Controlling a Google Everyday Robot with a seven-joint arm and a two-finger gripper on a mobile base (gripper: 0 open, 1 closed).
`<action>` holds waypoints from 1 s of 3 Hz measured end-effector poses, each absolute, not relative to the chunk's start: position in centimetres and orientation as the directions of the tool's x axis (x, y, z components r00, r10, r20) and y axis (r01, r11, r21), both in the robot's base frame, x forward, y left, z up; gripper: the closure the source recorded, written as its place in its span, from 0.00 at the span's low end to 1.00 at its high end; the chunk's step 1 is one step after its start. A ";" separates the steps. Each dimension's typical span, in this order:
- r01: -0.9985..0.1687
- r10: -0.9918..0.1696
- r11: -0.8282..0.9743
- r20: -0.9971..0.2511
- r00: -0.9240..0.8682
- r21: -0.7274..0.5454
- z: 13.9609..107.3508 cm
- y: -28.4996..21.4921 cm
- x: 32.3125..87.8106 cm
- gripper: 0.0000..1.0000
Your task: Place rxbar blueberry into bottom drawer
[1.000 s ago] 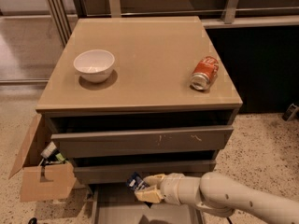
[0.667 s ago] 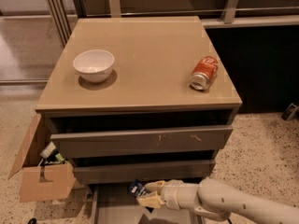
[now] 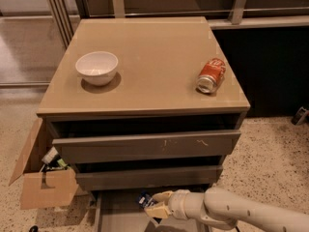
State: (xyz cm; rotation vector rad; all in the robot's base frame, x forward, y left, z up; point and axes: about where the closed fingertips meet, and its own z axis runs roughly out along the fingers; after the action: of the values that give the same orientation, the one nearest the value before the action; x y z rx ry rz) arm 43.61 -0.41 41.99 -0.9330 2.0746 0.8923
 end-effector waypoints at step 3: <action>-0.759 -0.322 0.534 -0.740 -0.590 0.373 34.8 0.4 45.2 1.00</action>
Offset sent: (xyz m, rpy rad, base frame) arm 0.0138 0.0081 -0.0803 -0.0086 0.1266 -0.0375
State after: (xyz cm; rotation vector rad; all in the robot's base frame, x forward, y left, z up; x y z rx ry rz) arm 45.17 0.44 34.75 -0.8713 2.1634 0.9309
